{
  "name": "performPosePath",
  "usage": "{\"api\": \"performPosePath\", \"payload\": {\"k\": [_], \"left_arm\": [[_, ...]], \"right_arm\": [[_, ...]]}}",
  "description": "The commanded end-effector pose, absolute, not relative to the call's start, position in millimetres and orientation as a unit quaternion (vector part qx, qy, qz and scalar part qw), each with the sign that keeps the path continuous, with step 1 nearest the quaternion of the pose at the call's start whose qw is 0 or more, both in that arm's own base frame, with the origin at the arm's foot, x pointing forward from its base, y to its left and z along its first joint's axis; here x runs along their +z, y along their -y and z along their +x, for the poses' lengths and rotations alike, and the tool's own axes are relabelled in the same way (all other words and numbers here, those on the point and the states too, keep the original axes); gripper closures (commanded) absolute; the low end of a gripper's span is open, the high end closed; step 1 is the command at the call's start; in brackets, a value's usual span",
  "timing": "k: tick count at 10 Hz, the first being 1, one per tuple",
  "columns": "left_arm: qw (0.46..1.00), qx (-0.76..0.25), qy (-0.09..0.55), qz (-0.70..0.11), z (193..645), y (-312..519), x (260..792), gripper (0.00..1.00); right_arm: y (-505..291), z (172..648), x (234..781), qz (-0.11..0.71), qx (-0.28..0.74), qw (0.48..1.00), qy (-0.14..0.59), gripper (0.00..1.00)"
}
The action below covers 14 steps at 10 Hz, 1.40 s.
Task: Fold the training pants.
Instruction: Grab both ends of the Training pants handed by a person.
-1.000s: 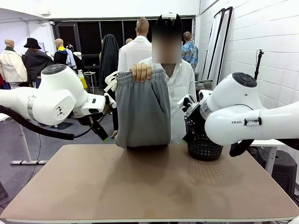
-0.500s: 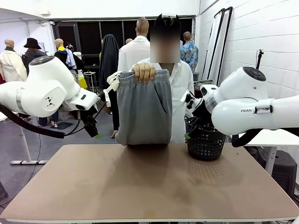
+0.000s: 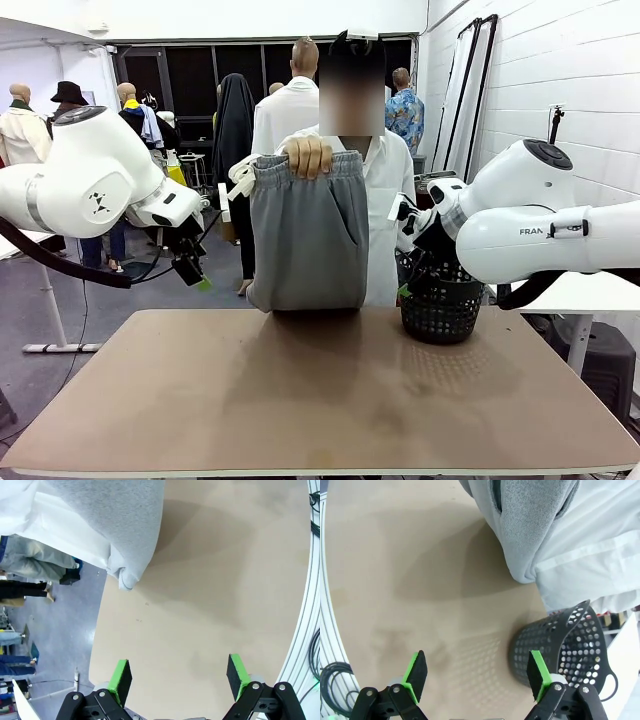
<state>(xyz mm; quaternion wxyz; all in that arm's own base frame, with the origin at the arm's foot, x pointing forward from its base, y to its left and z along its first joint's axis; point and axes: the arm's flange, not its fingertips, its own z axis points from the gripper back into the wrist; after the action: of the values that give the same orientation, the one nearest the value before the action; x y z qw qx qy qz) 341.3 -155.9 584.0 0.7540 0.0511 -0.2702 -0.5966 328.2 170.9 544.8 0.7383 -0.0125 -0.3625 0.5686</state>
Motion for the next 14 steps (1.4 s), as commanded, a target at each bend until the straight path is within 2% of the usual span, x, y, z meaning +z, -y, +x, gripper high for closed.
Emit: {"api": "performPosePath", "payload": {"k": [1, 2, 3, 5, 8, 12, 14], "left_arm": [[0.751, -0.604, 0.265, 0.048, 340.8, 156.6, 577.0, 0.0], [0.754, -0.597, 0.27, 0.051, 341.3, 155.9, 584.0, 0.0], [0.737, -0.612, 0.285, 0.003, 354.8, 148.7, 585.4, 0.0], [0.666, -0.666, 0.336, -0.016, 372.9, 133.4, 586.6, 0.0], [0.609, -0.707, 0.358, -0.018, 385.0, 128.0, 586.0, 0.0], [0.56, -0.705, 0.424, -0.095, 403.8, 121.3, 586.3, 0.0], [0.554, -0.701, 0.435, -0.11, 414.3, 118.6, 584.4, 0.0]], "right_arm": [[-172.3, 328.3, 542.9, -0.003, 0.568, 0.739, 0.362, 0.0], [-172.3, 328.3, 542.9, -0.003, 0.568, 0.739, 0.362, 0.0], [-171.0, 328.2, 544.8, -0.012, 0.568, 0.738, 0.362, 0.0], [-163.4, 349.3, 542.8, -0.002, 0.593, 0.708, 0.384, 0.0], [-158.1, 370.4, 542.3, 0.004, 0.636, 0.651, 0.414, 0.0], [-160.5, 391.6, 552.8, 0.067, 0.668, 0.593, 0.445, 0.0], [-163.1, 395.7, 556.3, 0.072, 0.671, 0.586, 0.449, 0.0]]}}
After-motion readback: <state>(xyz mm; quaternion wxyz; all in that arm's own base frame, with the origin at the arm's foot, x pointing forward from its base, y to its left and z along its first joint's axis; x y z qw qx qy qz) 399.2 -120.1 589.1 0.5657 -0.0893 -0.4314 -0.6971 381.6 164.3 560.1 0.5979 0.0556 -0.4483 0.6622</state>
